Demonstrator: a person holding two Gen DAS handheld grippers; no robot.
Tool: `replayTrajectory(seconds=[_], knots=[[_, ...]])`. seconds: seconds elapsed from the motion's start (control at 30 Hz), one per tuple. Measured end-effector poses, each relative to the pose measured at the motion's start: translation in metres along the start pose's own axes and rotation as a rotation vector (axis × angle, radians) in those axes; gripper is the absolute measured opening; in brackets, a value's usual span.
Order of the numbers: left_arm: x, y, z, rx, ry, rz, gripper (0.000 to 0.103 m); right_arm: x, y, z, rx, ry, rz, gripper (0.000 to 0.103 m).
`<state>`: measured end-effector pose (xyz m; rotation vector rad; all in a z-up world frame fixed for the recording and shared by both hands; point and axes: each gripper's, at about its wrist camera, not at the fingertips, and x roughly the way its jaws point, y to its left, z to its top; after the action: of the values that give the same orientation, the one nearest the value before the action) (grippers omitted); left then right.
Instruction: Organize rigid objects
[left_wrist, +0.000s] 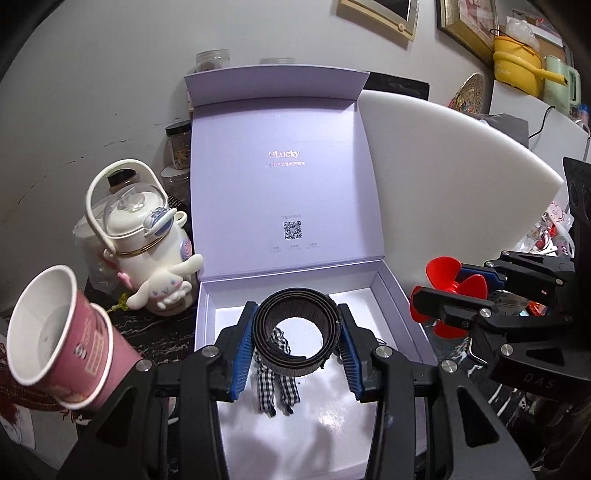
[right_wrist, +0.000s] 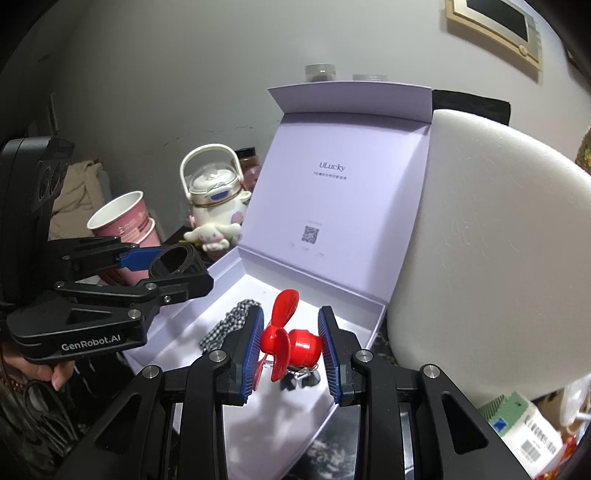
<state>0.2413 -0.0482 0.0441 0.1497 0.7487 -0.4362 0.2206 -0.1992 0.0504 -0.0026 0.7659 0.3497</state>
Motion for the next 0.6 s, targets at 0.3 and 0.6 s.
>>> replayTrajectory(seconds=[0.3,0.6], knots=[[0.042,0.008,0.004,-0.005,0.057,0.009,0.041,0.037,-0.013,0.006,0.03,0.041,0.021,0.03],[0.082,0.015,0.0,-0.017,0.132,0.011,0.041,0.068,-0.022,0.005,0.048,0.085,0.014,0.03]])
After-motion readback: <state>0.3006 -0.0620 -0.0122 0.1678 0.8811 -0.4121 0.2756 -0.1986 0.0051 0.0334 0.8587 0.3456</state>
